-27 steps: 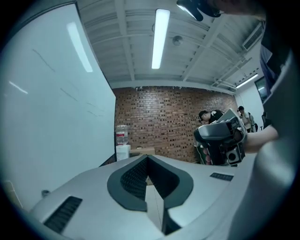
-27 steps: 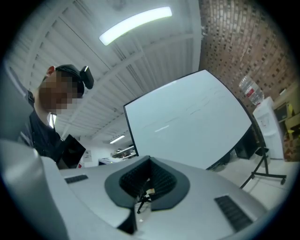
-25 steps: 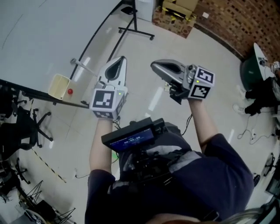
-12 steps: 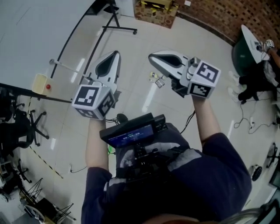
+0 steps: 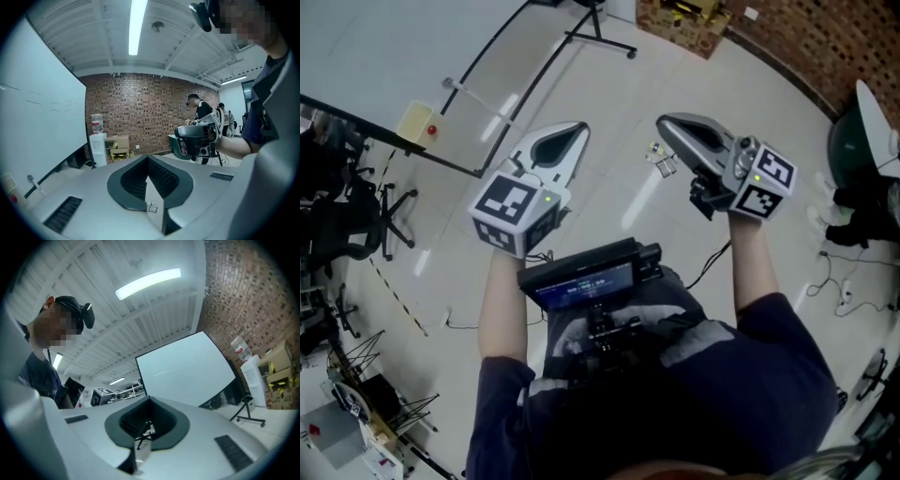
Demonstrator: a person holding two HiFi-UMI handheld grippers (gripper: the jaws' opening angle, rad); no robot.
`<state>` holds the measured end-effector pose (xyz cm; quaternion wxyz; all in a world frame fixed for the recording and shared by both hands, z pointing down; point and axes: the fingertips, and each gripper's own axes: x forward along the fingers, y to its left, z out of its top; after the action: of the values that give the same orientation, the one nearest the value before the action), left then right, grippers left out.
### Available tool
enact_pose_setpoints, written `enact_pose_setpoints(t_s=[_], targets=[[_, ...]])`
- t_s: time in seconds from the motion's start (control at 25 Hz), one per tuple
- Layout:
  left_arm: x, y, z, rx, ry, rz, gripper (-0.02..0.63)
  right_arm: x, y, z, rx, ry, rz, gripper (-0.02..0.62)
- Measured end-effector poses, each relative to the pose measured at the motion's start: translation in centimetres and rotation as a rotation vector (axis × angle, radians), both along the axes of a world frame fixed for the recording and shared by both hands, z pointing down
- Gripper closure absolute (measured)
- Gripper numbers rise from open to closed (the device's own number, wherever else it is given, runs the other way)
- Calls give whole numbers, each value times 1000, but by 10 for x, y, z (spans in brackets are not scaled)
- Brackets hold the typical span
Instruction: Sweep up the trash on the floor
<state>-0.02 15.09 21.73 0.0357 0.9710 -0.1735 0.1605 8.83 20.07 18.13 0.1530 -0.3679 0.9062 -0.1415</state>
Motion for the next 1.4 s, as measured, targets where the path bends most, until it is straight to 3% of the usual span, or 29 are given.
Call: enact_pose_setpoints(t_s=[0.24, 0.44, 0.6, 0.76, 0.92, 1.08, 1.4], targets=[[-35, 23, 1, 4, -5, 36, 598, -35, 25, -5, -9, -6, 21, 588], [-83, 51, 3, -16, 36, 78, 598, -90, 53, 4, -69, 77, 74, 588], [-120, 66, 19, -72, 81, 99, 598, -140, 72, 23, -114, 155, 102, 588], [-126, 94, 39, -147, 114, 186, 598, -161, 105, 42, -174, 227, 167, 588], [-108, 138, 42, -155, 99, 287, 598, -149, 150, 40, -200, 247, 255, 588], [-77, 164, 34, -109, 84, 368, 598, -119, 187, 27, -183, 232, 382, 588], [-6, 251, 22, -66, 60, 442, 598, -49, 286, 5, -118, 67, 508, 588]])
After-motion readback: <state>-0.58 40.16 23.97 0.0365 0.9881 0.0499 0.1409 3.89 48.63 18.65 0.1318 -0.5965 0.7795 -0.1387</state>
